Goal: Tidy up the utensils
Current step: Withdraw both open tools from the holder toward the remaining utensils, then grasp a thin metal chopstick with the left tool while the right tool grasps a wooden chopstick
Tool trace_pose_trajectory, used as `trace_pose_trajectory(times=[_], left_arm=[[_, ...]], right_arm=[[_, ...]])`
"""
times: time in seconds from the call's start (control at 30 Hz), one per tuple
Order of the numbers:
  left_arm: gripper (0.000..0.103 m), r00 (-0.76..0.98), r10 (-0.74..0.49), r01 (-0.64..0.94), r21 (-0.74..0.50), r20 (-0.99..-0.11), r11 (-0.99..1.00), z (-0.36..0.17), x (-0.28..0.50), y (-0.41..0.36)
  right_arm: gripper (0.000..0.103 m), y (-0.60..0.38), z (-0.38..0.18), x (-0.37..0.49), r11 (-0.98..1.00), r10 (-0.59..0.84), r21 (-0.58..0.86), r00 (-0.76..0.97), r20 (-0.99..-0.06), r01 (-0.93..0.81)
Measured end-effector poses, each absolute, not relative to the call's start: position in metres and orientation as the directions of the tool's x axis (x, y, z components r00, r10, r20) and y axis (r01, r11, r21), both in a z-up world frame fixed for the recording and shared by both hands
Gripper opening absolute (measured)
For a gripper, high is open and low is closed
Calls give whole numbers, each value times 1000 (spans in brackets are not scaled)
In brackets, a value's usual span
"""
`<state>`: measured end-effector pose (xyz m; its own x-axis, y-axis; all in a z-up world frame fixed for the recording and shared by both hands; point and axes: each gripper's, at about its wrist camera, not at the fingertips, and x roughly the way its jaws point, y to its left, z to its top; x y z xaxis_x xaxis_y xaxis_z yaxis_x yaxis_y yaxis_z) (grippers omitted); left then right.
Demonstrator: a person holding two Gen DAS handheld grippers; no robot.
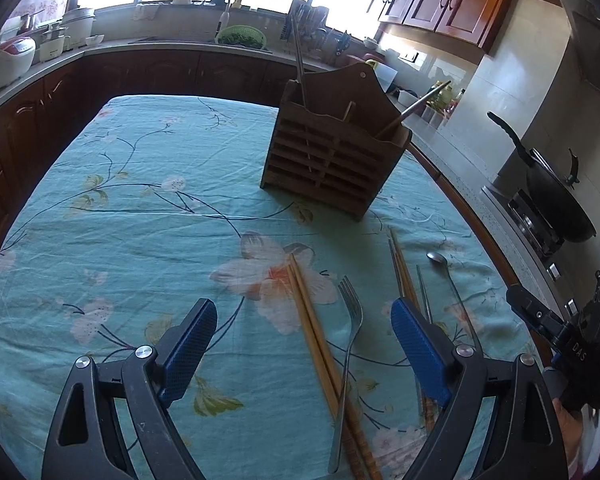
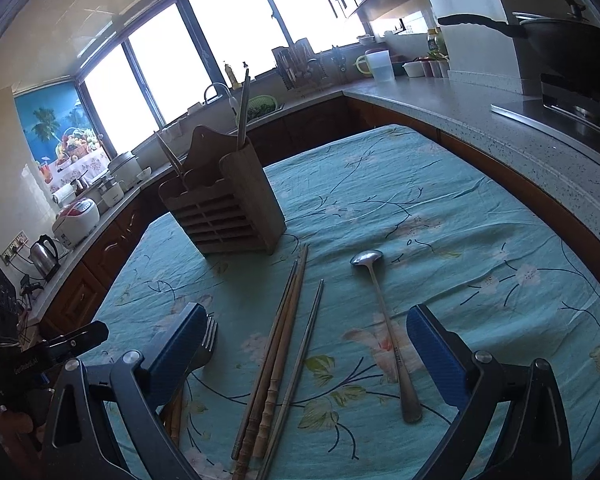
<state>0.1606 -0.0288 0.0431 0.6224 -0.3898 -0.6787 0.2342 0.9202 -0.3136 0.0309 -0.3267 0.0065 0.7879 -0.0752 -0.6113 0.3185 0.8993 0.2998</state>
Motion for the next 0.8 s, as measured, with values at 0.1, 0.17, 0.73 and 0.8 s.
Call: trace_pose_trajectory(times=[0.1, 0.17, 0.73, 0.8], left_arm=[[88, 594, -405, 267, -304, -695, 914, 42, 171, -41], [88, 570, -418, 289, -303, -707, 908, 40, 179, -50], [30, 372, -397, 346, -272, -839, 898, -14, 260, -125], [17, 350, -399, 343, -280, -848, 897, -20, 267, -129]], right_arm=[[96, -333, 6, 36, 892, -66, 316, 783, -619, 324], [89, -337, 5, 42, 888, -56, 324, 775, -629, 327], [26, -339, -47, 111, 915, -14, 234, 606, -795, 329], [24, -338, -50, 116, 918, -19, 221, 595, -803, 329]])
